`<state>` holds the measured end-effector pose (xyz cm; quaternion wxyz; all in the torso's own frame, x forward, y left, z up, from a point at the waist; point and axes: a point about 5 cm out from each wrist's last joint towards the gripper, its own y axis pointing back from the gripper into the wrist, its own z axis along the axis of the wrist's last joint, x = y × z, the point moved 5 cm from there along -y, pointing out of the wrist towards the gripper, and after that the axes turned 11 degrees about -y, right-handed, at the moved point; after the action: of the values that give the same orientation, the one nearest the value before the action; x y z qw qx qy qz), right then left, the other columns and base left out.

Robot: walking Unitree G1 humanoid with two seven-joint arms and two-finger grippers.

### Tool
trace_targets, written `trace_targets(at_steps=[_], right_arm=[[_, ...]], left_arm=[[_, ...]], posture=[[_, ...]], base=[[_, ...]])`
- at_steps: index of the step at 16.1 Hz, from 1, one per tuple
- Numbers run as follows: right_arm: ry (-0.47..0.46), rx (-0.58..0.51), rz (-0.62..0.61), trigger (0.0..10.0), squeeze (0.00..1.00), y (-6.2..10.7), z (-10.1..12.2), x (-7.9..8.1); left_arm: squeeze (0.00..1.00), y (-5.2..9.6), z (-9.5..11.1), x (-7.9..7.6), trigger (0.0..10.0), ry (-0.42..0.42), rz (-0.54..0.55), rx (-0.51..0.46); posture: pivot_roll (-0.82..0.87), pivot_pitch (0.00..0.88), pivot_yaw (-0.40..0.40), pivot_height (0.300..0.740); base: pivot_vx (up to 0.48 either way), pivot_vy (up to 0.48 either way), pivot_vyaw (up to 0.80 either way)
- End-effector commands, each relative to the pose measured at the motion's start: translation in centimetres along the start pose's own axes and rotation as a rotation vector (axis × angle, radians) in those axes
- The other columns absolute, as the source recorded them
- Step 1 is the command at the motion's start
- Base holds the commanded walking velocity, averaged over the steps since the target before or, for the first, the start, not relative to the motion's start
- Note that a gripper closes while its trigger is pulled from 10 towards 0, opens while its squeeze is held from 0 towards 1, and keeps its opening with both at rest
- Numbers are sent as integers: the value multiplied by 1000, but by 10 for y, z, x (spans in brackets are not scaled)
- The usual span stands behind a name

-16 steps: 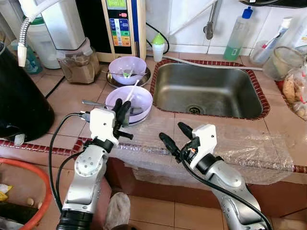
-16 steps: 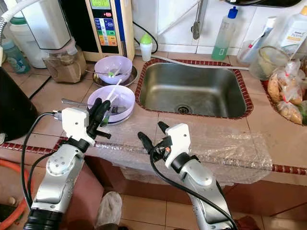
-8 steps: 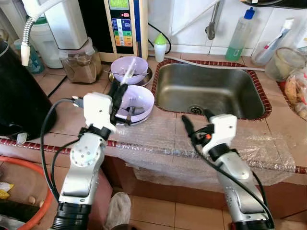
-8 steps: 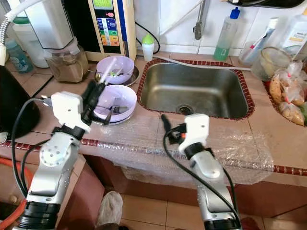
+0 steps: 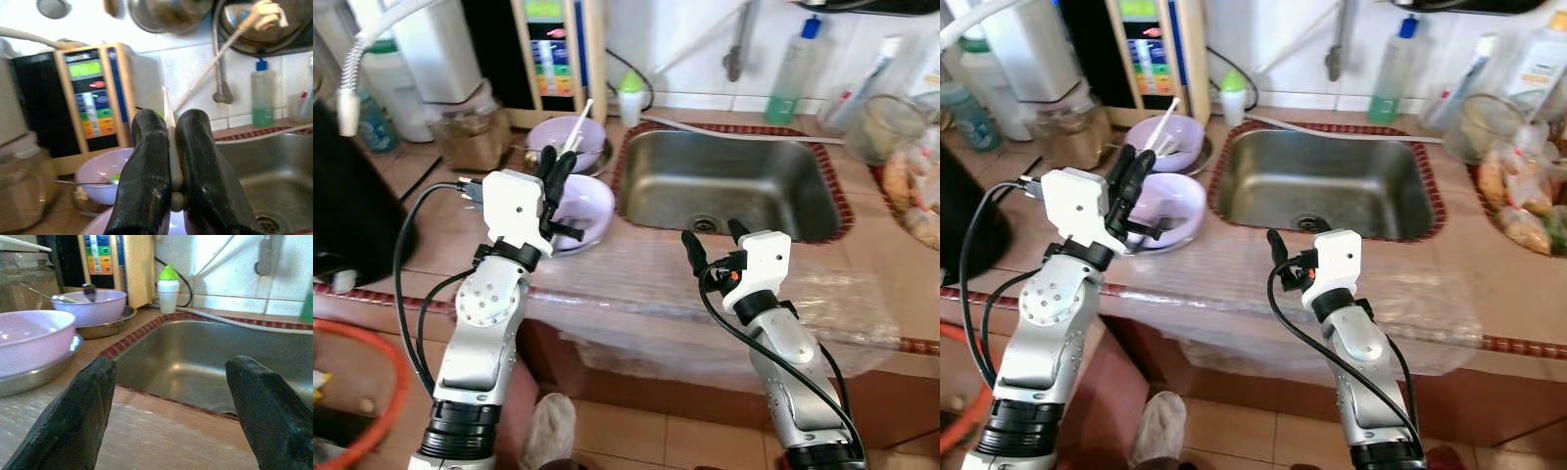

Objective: Kitchen organization

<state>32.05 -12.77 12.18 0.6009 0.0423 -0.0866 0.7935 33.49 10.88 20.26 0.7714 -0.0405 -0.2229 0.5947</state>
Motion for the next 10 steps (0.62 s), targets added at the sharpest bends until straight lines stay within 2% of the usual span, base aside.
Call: trace_targets(at_steps=[1, 10], right_arm=[[13, -8, -29, 10000, 0, 0, 1, -6], [40, -51, -86, 10000, 0, -2, 10, -19]], left_arm=[[0, -3, 8, 0, 10000, 0, -3, -20], [0, -2, 2, -4, 10000, 5, -11, 4]], posture=[[-74, 0, 68, 740], [-79, 0, 67, 740]], base=[[0, -480, 0], [0, -480, 0]])
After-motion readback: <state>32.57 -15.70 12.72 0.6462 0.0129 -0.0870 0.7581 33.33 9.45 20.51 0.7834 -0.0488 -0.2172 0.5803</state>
